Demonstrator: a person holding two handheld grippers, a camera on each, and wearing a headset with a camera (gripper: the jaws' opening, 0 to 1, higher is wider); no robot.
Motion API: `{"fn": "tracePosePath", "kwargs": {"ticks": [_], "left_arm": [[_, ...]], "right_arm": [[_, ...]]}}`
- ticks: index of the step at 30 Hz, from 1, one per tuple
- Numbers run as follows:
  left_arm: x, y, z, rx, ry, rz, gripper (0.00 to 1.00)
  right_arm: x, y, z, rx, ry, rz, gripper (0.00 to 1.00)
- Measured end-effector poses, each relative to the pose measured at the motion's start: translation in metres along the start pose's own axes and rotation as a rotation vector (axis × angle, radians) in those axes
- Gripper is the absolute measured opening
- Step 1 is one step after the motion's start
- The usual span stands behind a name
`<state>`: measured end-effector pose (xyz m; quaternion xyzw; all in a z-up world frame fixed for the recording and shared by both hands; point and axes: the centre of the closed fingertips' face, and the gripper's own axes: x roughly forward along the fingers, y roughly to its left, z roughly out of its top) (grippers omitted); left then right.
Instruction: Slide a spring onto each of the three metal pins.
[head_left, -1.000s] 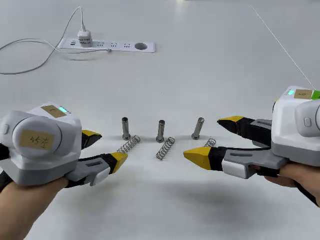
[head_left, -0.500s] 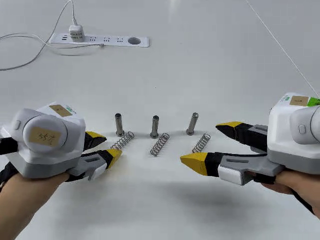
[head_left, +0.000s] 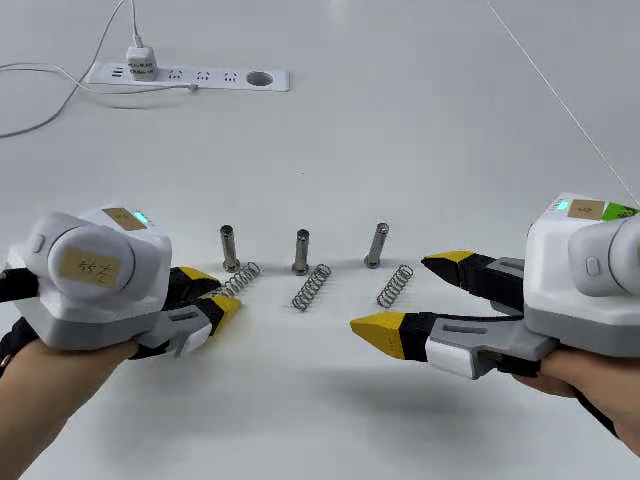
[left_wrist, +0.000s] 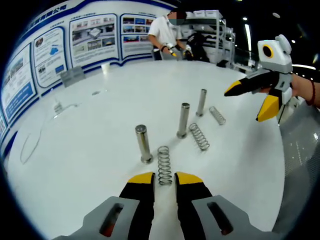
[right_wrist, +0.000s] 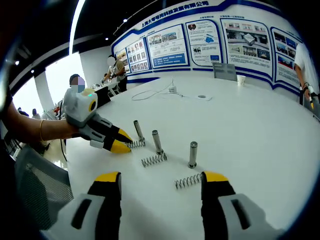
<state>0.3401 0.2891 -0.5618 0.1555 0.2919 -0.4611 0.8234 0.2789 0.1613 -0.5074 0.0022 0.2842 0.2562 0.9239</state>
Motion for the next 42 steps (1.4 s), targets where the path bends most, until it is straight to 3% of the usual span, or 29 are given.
{"fn": "tracePosePath", "kwargs": {"ticks": [4, 15, 25, 34, 42], "left_arm": [[0.000, 0.001, 0.000, 0.003, -0.001, 0.007, 0.12], [-0.006, -0.006, -0.002, 0.024, -0.012, 0.015, 0.10], [-0.026, -0.017, 0.016, 0.014, -0.107, 0.015, 0.10], [-0.040, -0.034, 0.032, 0.034, -0.197, -0.005, 0.10], [-0.052, -0.038, 0.044, 0.074, -0.272, 0.013, 0.10]], "right_arm": [[-0.001, -0.001, 0.000, 0.002, 0.001, -0.005, 0.66], [-0.004, -0.001, 0.003, 0.036, -0.011, -0.010, 0.64], [-0.006, 0.009, 0.020, 0.038, -0.047, 0.010, 0.61], [-0.001, 0.028, 0.036, 0.108, -0.097, 0.091, 0.55], [0.002, 0.042, 0.050, 0.169, -0.145, 0.144, 0.50]]}}
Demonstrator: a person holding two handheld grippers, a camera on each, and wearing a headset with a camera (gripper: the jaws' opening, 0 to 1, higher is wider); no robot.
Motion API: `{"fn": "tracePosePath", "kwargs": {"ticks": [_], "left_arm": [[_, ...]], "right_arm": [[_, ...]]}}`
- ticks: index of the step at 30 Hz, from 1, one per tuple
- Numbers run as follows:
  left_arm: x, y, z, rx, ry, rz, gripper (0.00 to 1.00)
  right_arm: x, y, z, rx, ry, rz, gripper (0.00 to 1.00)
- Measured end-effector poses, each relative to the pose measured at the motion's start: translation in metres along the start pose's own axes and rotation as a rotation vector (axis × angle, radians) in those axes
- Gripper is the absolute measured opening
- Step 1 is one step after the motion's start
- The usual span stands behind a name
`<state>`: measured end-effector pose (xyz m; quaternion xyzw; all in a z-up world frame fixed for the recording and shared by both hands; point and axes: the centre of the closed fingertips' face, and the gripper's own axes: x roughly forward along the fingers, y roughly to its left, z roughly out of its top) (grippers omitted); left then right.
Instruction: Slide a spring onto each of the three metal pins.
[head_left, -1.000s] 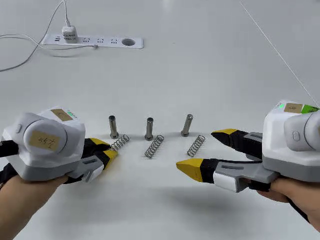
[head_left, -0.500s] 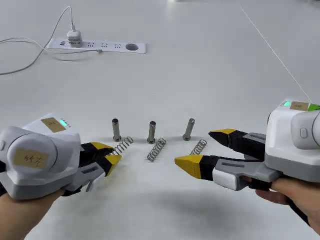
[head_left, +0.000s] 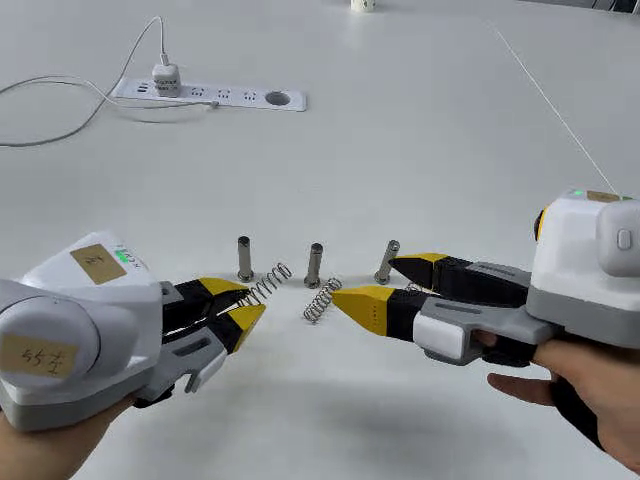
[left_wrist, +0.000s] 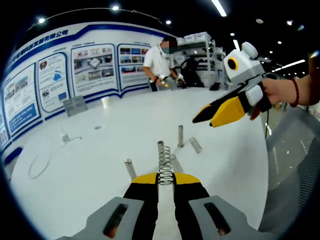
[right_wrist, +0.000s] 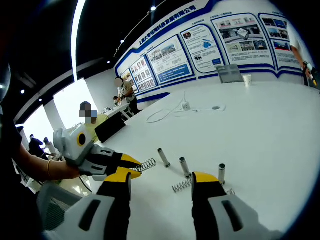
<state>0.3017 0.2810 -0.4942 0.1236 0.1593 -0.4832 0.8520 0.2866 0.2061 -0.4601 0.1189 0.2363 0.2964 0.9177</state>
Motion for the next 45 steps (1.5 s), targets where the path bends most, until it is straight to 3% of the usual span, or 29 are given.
{"fn": "tracePosePath", "kwargs": {"ticks": [12, 29, 37, 45], "left_arm": [[-0.009, -0.011, 0.031, 0.008, -0.125, -0.027, 0.10], [-0.015, -0.024, 0.059, 0.028, -0.236, -0.068, 0.10], [-0.018, -0.027, 0.071, 0.035, -0.274, -0.070, 0.10], [-0.019, -0.027, 0.073, 0.046, -0.268, -0.058, 0.10]], "right_arm": [[0.010, 0.017, 0.017, 0.087, -0.065, 0.068, 0.40], [0.016, 0.037, 0.035, 0.230, -0.137, 0.179, 0.25], [0.014, 0.042, 0.042, 0.299, -0.171, 0.227, 0.16], [0.013, 0.044, 0.045, 0.335, -0.187, 0.247, 0.12]]}}
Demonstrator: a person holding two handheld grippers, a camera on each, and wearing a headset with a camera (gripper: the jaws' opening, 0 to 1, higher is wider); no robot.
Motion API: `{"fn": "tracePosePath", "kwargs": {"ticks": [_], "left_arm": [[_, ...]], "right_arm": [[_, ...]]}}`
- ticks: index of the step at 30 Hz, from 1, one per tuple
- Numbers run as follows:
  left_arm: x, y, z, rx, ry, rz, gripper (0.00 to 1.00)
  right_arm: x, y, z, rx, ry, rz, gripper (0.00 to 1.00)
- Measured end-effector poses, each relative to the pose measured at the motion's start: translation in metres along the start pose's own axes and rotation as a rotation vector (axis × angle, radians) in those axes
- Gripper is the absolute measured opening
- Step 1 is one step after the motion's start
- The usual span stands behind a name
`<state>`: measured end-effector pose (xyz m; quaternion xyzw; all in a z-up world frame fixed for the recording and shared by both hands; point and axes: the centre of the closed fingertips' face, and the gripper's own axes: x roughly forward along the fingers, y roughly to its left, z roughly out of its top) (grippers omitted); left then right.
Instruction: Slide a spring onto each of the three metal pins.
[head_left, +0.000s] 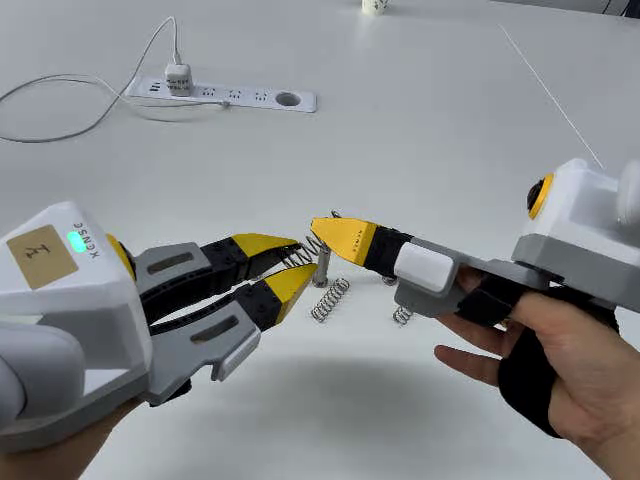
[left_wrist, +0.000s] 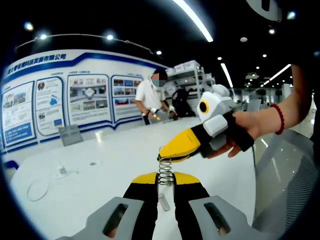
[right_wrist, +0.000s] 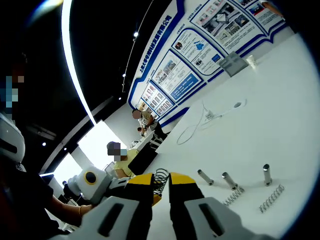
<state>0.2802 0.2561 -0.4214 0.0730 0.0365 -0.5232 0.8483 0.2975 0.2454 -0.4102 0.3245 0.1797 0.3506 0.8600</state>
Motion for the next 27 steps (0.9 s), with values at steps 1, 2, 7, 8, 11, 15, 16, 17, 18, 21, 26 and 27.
{"fn": "tracePosePath", "kwargs": {"ticks": [1, 2, 7, 8, 11, 15, 16, 17, 18, 21, 26, 27], "left_arm": [[0.000, 0.000, 0.000, 0.008, 0.005, 0.002, 0.11], [0.000, 0.000, -0.001, 0.031, 0.012, 0.009, 0.11], [-0.001, 0.001, -0.003, 0.054, 0.030, 0.014, 0.11], [0.000, 0.002, -0.003, 0.048, 0.032, 0.014, 0.11], [0.000, 0.002, -0.006, 0.036, 0.043, 0.014, 0.11], [0.001, 0.003, -0.011, 0.012, 0.063, 0.021, 0.11], [0.001, 0.003, -0.014, 0.008, 0.074, 0.022, 0.12], [0.001, 0.003, -0.016, 0.006, 0.084, 0.020, 0.13], [0.001, 0.003, -0.017, 0.003, 0.091, 0.022, 0.13], [0.000, 0.000, -0.021, -0.002, 0.103, 0.007, 0.17], [-0.003, 0.000, -0.030, -0.017, 0.142, 0.013, 0.23], [-0.004, 0.000, -0.032, -0.026, 0.150, 0.014, 0.24]], "right_arm": [[0.000, 0.001, 0.000, -0.003, -0.001, 0.002, 0.12], [0.001, 0.002, -0.001, -0.013, -0.002, 0.006, 0.12], [0.001, 0.005, -0.001, -0.043, -0.002, 0.013, 0.11], [0.001, 0.005, -0.001, -0.046, -0.001, 0.012, 0.11], [0.002, 0.005, -0.003, -0.071, 0.005, 0.004, 0.11], [0.003, 0.006, -0.005, -0.154, 0.024, -0.024, 0.11], [0.003, 0.005, -0.005, -0.169, 0.026, -0.030, 0.11], [0.003, 0.006, -0.004, -0.179, 0.025, -0.033, 0.11], [0.004, 0.006, -0.003, -0.184, 0.024, -0.036, 0.11], [0.004, 0.004, -0.002, -0.216, 0.024, -0.054, 0.11], [0.007, 0.003, 0.000, -0.253, 0.019, -0.073, 0.11], [0.008, 0.002, 0.000, -0.268, 0.019, -0.078, 0.11]]}}
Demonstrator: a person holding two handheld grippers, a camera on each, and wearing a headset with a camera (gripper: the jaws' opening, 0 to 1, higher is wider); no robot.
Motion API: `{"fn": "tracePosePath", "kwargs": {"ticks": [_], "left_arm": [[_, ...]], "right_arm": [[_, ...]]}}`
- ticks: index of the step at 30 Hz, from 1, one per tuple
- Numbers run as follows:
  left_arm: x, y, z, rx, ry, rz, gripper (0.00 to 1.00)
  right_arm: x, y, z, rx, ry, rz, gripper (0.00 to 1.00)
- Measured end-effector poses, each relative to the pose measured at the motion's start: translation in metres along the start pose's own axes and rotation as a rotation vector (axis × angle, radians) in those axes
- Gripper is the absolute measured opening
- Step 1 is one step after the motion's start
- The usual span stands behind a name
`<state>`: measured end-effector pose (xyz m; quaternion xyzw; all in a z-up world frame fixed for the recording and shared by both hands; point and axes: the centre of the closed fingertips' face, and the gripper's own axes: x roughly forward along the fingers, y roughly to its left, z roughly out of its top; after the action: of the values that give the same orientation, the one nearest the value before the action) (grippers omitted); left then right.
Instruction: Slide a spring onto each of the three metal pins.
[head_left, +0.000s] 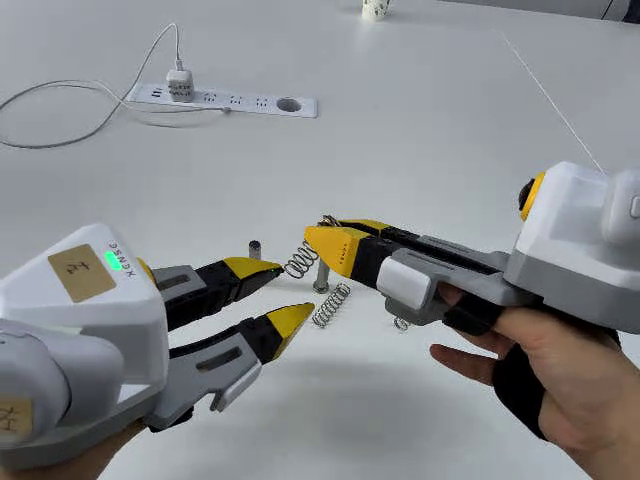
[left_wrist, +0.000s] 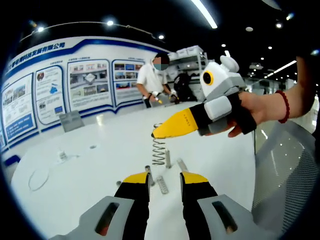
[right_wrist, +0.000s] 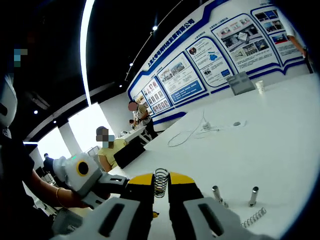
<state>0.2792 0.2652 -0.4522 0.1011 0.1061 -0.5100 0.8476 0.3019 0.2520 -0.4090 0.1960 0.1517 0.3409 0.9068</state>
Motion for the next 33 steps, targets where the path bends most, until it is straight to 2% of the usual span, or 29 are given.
{"fn": "tracePosePath", "kwargs": {"ticks": [3, 7, 13, 19, 29, 33], "left_arm": [[-0.001, 0.003, -0.006, -0.008, 0.027, 0.011, 0.28], [-0.004, 0.005, -0.008, -0.021, 0.032, 0.017, 0.33], [-0.007, 0.006, -0.016, -0.031, 0.063, 0.019, 0.41], [-0.010, 0.007, -0.020, -0.053, 0.062, 0.020, 0.50], [-0.015, 0.011, -0.032, -0.080, 0.086, 0.039, 0.61], [-0.016, 0.012, -0.035, -0.086, 0.094, 0.044, 0.65]], "right_arm": [[0.003, -0.001, 0.001, -0.022, -0.004, -0.009, 0.11], [0.008, -0.004, 0.003, -0.065, -0.008, -0.031, 0.11], [0.019, -0.009, 0.003, -0.122, -0.007, -0.063, 0.11], [0.029, -0.015, 0.000, -0.176, 0.002, -0.093, 0.11], [0.046, -0.023, -0.003, -0.231, 0.003, -0.116, 0.11], [0.053, -0.031, -0.007, -0.253, 0.018, -0.141, 0.11]]}}
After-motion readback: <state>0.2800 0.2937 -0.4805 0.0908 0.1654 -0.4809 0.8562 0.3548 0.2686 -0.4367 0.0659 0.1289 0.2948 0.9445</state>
